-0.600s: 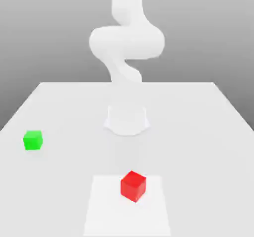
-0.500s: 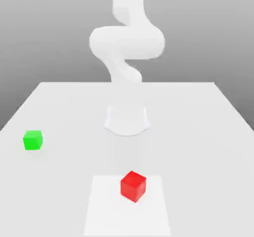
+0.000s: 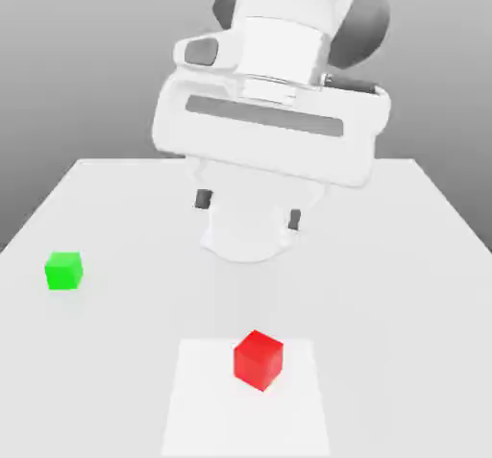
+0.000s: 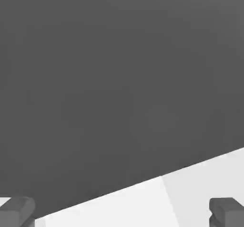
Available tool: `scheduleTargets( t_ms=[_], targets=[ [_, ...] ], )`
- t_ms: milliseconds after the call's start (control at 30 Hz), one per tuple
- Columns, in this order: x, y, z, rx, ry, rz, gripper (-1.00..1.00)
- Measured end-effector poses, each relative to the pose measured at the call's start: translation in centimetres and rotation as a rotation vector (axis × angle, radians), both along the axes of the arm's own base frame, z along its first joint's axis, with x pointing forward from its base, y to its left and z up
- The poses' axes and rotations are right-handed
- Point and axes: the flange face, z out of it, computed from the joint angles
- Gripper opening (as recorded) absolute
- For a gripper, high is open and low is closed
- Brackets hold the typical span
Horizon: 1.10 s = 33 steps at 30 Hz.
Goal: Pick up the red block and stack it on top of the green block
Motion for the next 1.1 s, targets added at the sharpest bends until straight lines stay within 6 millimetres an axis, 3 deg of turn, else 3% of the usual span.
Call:
scheduleTargets(
  t_ms=[233,433,833,1100],
  targets=[
    [-2.7,-0.6,-9.6,0.089,0.136,-0.13,0.0],
    [-6.2,0.0,-15.3,0.189,0.225,-0.234,0.0],
    [-5.7,0.3,-17.6,0.223,0.218,-0.265,0.0],
    [-6.0,0.3,-20.5,0.221,0.224,-0.265,0.0]
  ],
)
